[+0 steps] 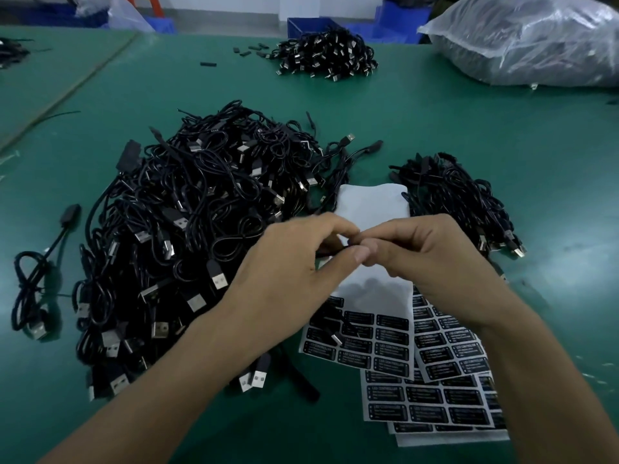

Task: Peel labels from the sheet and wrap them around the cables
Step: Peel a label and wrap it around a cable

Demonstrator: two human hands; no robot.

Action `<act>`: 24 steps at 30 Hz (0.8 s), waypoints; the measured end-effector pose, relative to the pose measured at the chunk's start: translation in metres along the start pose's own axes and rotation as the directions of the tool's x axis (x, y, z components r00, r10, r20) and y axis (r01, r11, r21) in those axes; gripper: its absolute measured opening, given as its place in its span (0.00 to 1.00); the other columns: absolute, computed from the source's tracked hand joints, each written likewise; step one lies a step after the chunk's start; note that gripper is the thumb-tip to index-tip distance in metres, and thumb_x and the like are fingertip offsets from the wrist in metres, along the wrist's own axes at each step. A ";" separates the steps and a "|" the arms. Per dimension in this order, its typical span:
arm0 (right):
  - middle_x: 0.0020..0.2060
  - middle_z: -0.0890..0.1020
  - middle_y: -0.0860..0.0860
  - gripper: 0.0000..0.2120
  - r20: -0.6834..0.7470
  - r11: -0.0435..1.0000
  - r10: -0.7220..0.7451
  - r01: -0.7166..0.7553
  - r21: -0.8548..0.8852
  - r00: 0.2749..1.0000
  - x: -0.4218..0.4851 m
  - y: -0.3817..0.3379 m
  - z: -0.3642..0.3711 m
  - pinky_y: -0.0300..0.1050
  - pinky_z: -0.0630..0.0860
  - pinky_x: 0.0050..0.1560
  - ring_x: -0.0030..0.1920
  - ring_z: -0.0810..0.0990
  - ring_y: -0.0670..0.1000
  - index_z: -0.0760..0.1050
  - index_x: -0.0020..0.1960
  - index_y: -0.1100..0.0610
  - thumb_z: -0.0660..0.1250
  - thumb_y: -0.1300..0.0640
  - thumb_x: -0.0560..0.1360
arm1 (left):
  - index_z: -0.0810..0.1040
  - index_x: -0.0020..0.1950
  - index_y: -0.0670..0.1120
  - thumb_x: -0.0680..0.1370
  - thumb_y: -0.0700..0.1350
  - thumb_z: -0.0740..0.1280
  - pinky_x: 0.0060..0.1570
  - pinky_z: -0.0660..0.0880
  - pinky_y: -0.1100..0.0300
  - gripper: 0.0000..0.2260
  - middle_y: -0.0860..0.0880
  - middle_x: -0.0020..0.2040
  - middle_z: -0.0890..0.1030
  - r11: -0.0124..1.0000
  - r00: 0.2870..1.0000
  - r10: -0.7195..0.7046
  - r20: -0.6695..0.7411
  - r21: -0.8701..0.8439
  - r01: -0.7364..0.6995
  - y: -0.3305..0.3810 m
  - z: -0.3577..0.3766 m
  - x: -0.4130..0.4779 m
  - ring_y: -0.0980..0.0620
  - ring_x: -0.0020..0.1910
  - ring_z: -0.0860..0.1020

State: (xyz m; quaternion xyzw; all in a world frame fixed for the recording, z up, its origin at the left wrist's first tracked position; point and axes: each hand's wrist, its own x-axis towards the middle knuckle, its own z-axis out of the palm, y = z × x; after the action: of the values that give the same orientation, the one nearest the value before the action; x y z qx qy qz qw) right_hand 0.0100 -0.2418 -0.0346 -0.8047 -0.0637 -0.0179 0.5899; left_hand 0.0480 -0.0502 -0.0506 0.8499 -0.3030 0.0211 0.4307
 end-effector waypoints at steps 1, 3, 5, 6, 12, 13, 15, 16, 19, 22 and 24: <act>0.30 0.83 0.45 0.05 -0.024 0.999 0.033 -0.034 -0.026 0.999 0.000 0.000 0.000 0.29 0.70 0.32 0.29 0.73 0.39 0.86 0.44 0.50 0.71 0.53 0.74 | 0.80 0.53 0.59 0.79 0.59 0.65 0.45 0.79 0.50 0.08 0.58 0.41 0.82 0.998 0.998 -0.046 0.045 -0.036 0.048 -0.003 0.001 0.000 0.57 0.42 0.81; 0.29 0.82 0.46 0.10 -0.119 0.985 0.136 -0.147 -0.090 0.984 -0.002 0.001 -0.002 0.33 0.70 0.30 0.27 0.73 0.40 0.86 0.40 0.51 0.70 0.51 0.77 | 0.81 0.48 0.57 0.81 0.55 0.65 0.40 0.79 0.46 0.07 0.55 0.36 0.82 0.996 0.994 -0.087 0.065 -0.006 0.088 -0.006 0.003 0.000 0.53 0.37 0.81; 0.30 0.83 0.47 0.15 -0.282 0.942 0.224 -0.281 -0.184 0.933 -0.006 0.003 -0.006 0.40 0.74 0.31 0.28 0.78 0.43 0.83 0.39 0.53 0.67 0.44 0.78 | 0.79 0.44 0.56 0.81 0.54 0.64 0.38 0.79 0.46 0.08 0.56 0.35 0.81 0.992 0.991 -0.123 0.051 0.014 0.123 -0.008 0.004 0.000 0.53 0.35 0.80; 0.31 0.84 0.47 0.17 -0.364 0.907 0.237 -0.339 -0.250 0.901 -0.009 0.004 -0.009 0.46 0.77 0.33 0.30 0.81 0.46 0.82 0.39 0.53 0.66 0.43 0.78 | 0.77 0.44 0.56 0.82 0.54 0.62 0.37 0.79 0.46 0.09 0.58 0.36 0.81 0.990 0.989 -0.141 0.046 0.006 0.141 -0.008 0.005 -0.001 0.54 0.34 0.80; 0.43 0.82 0.48 0.16 -0.381 0.773 0.367 -0.506 -0.382 0.849 -0.017 0.008 -0.008 0.53 0.79 0.50 0.46 0.82 0.50 0.73 0.57 0.44 0.67 0.38 0.74 | 0.67 0.43 0.55 0.81 0.57 0.49 0.39 0.78 0.43 0.13 0.51 0.36 0.81 0.970 0.962 -0.222 0.158 0.134 0.202 -0.003 0.006 -0.002 0.48 0.33 0.78; 0.44 0.82 0.48 0.21 -0.338 0.794 0.399 -0.506 -0.336 0.852 -0.016 0.009 -0.006 0.52 0.77 0.51 0.47 0.82 0.50 0.70 0.63 0.42 0.68 0.37 0.73 | 0.67 0.42 0.55 0.80 0.59 0.48 0.38 0.78 0.45 0.13 0.51 0.36 0.81 0.967 0.960 -0.227 0.164 0.152 0.203 -0.003 0.006 -0.003 0.49 0.33 0.78; 0.46 0.85 0.48 0.30 -0.227 0.864 0.419 -0.463 -0.197 0.879 -0.015 0.009 -0.004 0.49 0.77 0.54 0.48 0.84 0.47 0.65 0.70 0.37 0.72 0.39 0.72 | 0.65 0.42 0.54 0.78 0.60 0.48 0.34 0.75 0.49 0.14 0.51 0.34 0.79 0.963 0.955 -0.237 0.176 0.170 0.208 -0.003 0.006 -0.003 0.50 0.31 0.77; 0.46 0.86 0.48 0.33 -0.161 0.897 0.403 -0.424 -0.126 0.901 -0.016 0.009 -0.003 0.46 0.77 0.53 0.46 0.84 0.45 0.62 0.71 0.33 0.74 0.42 0.72 | 0.64 0.41 0.54 0.78 0.61 0.50 0.32 0.72 0.51 0.13 0.51 0.32 0.78 0.961 0.953 -0.239 0.183 0.188 0.205 -0.003 0.006 -0.003 0.51 0.29 0.75; 0.53 0.86 0.51 0.37 -0.015 0.950 0.296 -0.296 -0.103 0.955 -0.017 0.012 0.001 0.49 0.78 0.54 0.45 0.83 0.46 0.61 0.71 0.27 0.76 0.53 0.73 | 0.63 0.41 0.57 0.74 0.65 0.60 0.31 0.70 0.56 0.14 0.57 0.35 0.79 0.948 0.950 -0.229 0.213 0.270 0.168 -0.005 0.006 -0.002 0.58 0.29 0.75; 0.46 0.83 0.33 0.33 -0.049 0.959 0.216 -0.221 -0.179 0.975 -0.019 0.018 0.004 0.34 0.74 0.37 0.30 0.76 0.37 0.71 0.69 0.34 0.74 0.62 0.73 | 0.62 0.40 0.61 0.70 0.61 0.68 0.31 0.69 0.59 0.15 0.64 0.41 0.81 0.946 0.944 -0.221 0.246 0.288 0.147 -0.008 0.006 -0.001 0.61 0.33 0.77; 0.27 0.77 0.37 0.28 -0.100 0.966 0.227 -0.237 -0.103 0.969 -0.021 0.021 0.003 0.34 0.62 0.24 0.21 0.62 0.43 0.77 0.64 0.38 0.72 0.66 0.74 | 0.63 0.41 0.60 0.68 0.60 0.71 0.32 0.69 0.59 0.16 0.68 0.43 0.80 0.950 0.944 -0.212 0.252 0.282 0.138 -0.009 0.006 -0.002 0.63 0.35 0.77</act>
State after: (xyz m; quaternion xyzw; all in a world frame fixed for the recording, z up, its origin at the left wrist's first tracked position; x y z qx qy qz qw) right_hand -0.0088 -0.2467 -0.0580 -0.8374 0.0581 0.0126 0.5434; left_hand 0.0502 -0.0498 -0.0614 0.9171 -0.2781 -0.0980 0.2684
